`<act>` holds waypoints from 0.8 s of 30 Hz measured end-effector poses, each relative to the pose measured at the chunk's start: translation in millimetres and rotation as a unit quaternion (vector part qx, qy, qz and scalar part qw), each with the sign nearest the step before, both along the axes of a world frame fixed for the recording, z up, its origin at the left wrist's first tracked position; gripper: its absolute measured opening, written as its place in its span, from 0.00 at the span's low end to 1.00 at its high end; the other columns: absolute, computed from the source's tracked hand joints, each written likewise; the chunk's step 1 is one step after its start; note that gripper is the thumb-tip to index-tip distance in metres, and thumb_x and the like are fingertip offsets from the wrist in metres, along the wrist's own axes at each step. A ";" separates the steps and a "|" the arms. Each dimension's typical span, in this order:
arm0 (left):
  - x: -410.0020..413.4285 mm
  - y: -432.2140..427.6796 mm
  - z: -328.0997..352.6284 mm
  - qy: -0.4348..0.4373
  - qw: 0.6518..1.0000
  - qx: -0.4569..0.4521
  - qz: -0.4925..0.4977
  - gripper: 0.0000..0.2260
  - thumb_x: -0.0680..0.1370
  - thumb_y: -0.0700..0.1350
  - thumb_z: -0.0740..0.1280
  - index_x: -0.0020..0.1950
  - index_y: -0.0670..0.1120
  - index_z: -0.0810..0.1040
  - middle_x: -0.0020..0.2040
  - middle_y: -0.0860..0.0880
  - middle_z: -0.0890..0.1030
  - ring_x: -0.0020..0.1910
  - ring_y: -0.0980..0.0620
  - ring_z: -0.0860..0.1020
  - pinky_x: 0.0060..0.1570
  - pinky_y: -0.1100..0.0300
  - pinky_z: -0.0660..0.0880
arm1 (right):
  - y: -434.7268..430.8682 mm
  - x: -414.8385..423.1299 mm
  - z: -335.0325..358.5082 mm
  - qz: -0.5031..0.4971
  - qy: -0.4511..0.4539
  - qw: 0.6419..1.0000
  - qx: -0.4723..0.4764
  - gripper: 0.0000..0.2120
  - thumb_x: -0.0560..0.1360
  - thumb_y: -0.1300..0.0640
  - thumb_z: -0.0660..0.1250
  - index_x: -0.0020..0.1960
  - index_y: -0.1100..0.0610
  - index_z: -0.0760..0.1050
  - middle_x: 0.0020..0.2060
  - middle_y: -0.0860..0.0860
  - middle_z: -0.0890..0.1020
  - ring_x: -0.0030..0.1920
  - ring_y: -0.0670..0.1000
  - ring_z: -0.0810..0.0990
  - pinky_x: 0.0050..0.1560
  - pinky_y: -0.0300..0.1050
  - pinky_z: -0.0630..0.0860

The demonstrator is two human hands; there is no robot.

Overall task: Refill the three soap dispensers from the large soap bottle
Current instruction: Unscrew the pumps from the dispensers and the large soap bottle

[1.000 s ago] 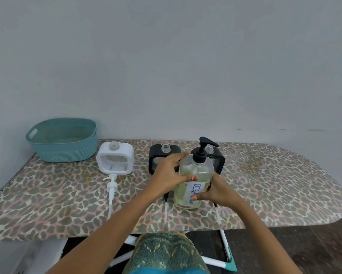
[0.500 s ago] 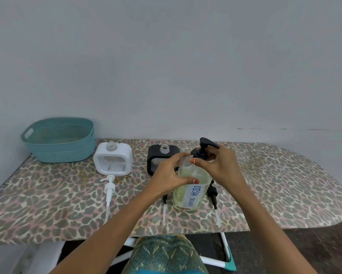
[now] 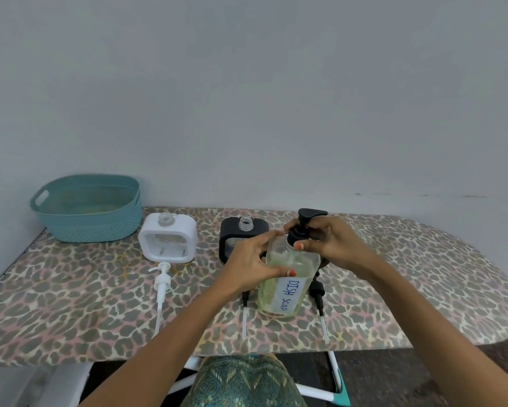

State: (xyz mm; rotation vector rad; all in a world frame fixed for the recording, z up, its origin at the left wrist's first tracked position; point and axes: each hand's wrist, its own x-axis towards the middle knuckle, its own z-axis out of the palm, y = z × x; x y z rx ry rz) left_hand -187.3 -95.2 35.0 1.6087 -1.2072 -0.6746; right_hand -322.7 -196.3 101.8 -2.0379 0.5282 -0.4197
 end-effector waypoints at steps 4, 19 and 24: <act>-0.5 -1.4 -0.2 -0.005 1.000 0.006 0.004 0.34 0.63 0.45 0.78 0.67 0.48 0.70 0.58 0.50 0.80 0.56 0.57 0.78 0.60 0.56 0.75 | -2.4 0.9 -3.2 -0.040 0.038 0.998 -0.015 0.18 0.68 0.60 0.73 0.57 0.58 0.75 0.51 0.47 0.80 0.53 0.43 0.79 0.58 0.36 0.74; -2.3 -0.2 -1.0 0.003 1.000 0.005 0.006 0.33 0.63 0.44 0.78 0.66 0.49 0.71 0.55 0.53 0.80 0.56 0.59 0.78 0.61 0.57 0.74 | 11.6 0.1 -6.2 -0.110 -0.032 0.992 0.057 0.15 0.68 0.64 0.71 0.52 0.53 0.77 0.47 0.47 0.83 0.50 0.46 0.81 0.52 0.38 0.77; -1.5 0.0 -2.0 0.002 1.000 0.007 0.005 0.34 0.63 0.47 0.78 0.66 0.50 0.70 0.60 0.51 0.79 0.59 0.59 0.76 0.62 0.58 0.73 | 20.0 12.6 -13.7 -0.204 0.002 0.969 -0.135 0.19 0.64 0.51 0.76 0.47 0.57 0.72 0.38 0.45 0.75 0.39 0.44 0.74 0.37 0.33 0.68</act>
